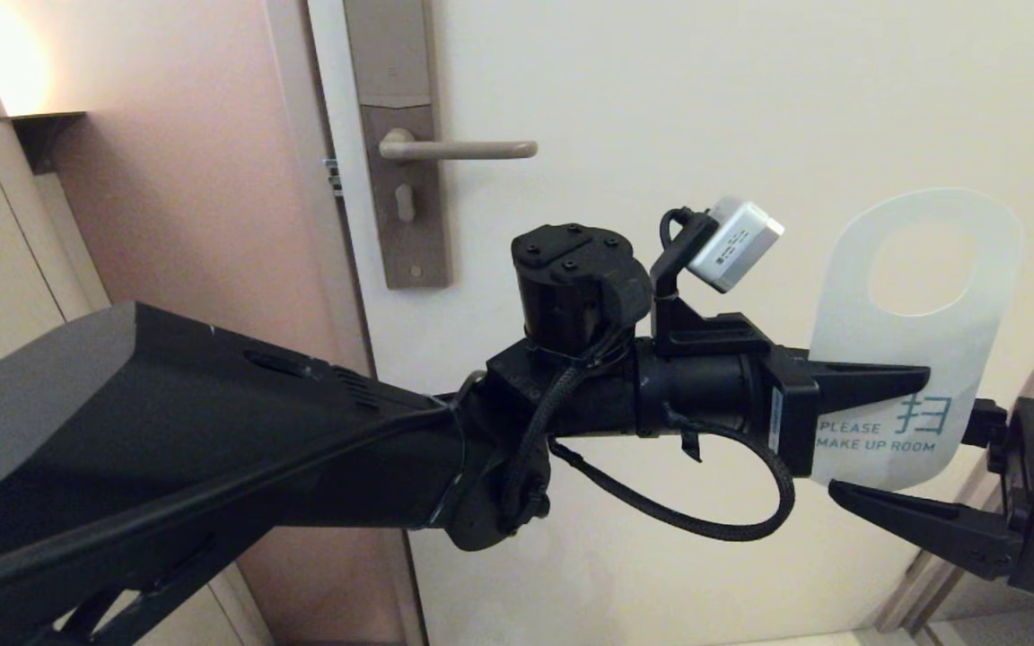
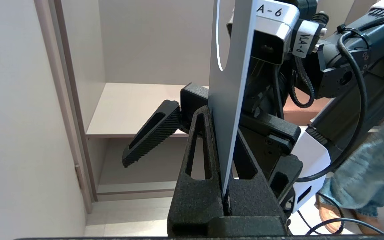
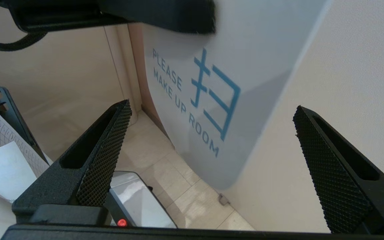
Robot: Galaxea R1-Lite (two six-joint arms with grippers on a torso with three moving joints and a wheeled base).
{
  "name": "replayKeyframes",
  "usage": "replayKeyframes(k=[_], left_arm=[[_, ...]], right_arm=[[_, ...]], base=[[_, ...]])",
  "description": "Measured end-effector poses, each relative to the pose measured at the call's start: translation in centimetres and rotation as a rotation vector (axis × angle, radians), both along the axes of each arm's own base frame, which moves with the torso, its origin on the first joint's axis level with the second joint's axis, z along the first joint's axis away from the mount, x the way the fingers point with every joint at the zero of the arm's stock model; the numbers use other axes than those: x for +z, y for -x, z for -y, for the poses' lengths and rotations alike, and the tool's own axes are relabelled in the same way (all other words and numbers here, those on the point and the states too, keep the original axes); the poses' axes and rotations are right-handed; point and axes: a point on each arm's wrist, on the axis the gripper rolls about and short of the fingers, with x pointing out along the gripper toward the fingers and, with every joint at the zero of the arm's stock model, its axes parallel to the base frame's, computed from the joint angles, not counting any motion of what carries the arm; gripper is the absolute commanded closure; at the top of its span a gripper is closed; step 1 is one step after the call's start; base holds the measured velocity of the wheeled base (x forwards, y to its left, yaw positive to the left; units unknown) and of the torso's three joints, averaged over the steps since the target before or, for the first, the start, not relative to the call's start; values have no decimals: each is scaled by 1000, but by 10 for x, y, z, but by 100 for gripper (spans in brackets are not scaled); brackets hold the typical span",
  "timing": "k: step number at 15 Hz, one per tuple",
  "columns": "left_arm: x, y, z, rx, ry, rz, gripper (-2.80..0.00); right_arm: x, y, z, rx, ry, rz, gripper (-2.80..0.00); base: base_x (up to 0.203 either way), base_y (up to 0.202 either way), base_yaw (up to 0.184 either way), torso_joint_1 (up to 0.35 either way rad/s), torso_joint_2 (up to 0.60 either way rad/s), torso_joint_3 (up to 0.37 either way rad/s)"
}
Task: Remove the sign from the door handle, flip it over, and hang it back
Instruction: Hand it to the other hand
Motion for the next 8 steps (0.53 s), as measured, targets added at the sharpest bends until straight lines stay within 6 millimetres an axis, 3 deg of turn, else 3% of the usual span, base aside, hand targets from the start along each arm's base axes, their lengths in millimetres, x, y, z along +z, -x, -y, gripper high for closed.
replayKeyframes(k=[8], left_arm=[[-7, 0, 6, -9, 3, -1, 0]], right_arm=[[2, 5, 0, 51, -24, 4, -280]], base=[[0, 0, 0, 0, 0, 0]])
